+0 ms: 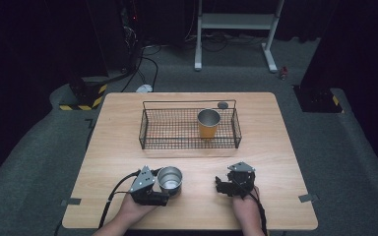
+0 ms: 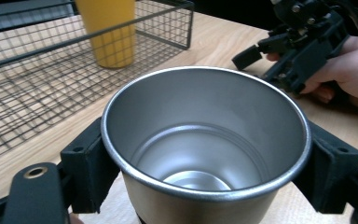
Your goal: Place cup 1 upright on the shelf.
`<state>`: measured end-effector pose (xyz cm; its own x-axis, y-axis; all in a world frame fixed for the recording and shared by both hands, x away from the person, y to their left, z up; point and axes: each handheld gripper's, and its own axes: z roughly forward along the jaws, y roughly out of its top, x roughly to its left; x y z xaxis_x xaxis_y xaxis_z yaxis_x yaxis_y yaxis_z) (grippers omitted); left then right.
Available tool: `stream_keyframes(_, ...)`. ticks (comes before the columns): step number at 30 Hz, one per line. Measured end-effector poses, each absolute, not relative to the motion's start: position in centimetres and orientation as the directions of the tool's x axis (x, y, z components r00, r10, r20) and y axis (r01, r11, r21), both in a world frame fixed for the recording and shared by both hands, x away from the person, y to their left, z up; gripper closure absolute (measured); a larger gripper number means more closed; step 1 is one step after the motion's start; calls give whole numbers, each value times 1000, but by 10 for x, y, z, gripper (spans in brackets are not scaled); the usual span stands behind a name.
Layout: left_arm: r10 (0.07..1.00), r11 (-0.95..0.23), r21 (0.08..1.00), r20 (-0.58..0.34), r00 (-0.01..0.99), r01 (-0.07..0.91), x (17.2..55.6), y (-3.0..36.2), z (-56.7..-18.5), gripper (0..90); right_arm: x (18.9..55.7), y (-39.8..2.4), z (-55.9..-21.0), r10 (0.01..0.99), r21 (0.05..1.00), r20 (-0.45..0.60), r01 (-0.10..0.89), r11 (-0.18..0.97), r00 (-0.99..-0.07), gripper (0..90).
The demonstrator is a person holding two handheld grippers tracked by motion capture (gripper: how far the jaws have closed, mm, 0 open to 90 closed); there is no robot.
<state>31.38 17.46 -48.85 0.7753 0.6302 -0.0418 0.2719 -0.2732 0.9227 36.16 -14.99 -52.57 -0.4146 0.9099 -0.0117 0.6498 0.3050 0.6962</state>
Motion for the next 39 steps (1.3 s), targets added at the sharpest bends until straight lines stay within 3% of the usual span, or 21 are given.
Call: stream_keyframes(39,771,-177,949,-31,636,261,330,227,-472,187,362,-150,-526,909,697,-14,648,307,-416,85)
